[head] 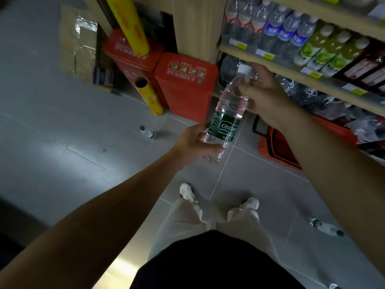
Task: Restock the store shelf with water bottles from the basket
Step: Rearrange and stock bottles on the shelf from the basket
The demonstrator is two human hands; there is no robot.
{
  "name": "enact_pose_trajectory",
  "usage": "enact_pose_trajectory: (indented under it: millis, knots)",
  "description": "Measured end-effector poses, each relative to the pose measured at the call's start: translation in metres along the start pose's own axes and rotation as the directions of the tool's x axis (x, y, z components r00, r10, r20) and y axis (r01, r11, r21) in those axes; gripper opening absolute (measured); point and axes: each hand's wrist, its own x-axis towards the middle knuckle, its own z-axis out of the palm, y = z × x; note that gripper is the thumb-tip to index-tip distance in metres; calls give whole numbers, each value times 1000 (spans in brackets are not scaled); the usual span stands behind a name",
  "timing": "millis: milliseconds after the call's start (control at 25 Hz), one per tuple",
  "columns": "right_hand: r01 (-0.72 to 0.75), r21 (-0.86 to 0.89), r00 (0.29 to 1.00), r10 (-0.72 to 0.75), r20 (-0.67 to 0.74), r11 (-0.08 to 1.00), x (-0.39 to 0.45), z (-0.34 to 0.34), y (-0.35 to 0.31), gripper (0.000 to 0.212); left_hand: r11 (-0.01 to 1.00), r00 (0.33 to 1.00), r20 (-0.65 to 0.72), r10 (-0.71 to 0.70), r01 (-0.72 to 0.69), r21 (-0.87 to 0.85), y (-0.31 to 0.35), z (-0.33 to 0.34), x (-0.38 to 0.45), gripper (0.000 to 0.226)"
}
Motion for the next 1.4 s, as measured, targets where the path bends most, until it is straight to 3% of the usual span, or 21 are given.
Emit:
enact_pose_trajectory:
  millis: [80,200,320,440,520,760,920,1160,1400]
  knots:
    - [-47,-48,997,43,-65,998,-1,19,-8,44,996,997,-48,68,-65,66,15,-9,0,60]
    - [-99,-35,985,93,-145,994,-2,29,-26,27,970,961,-201,189,-151,192,36,-6,0,52]
    - [-126,-41,976,116,-186,991,3,25,-38,55,933,915,-294,277,-183,311,48,1,10,48]
    - [-30,-28,971,22,-239,999,18,16,-45,89,894,875,-318,364,-232,384,68,10,32,54]
    - [35,-19,959,-39,-280,999,30,7,-50,98,885,857,-350,378,-224,409,85,14,52,60]
    - [129,-235,945,-191,-266,963,92,-53,-89,105,882,831,-370,415,-269,386,138,26,147,61]
    - [142,-230,949,-198,-243,963,144,-101,-122,101,870,787,-422,450,-280,406,185,36,207,70]
    - [141,-229,961,-189,-204,963,202,-132,-120,93,882,764,-466,447,-287,375,218,40,267,72]
    - [161,-289,947,-230,-224,944,257,-153,-133,99,844,802,-376,464,-273,461,231,21,318,74]
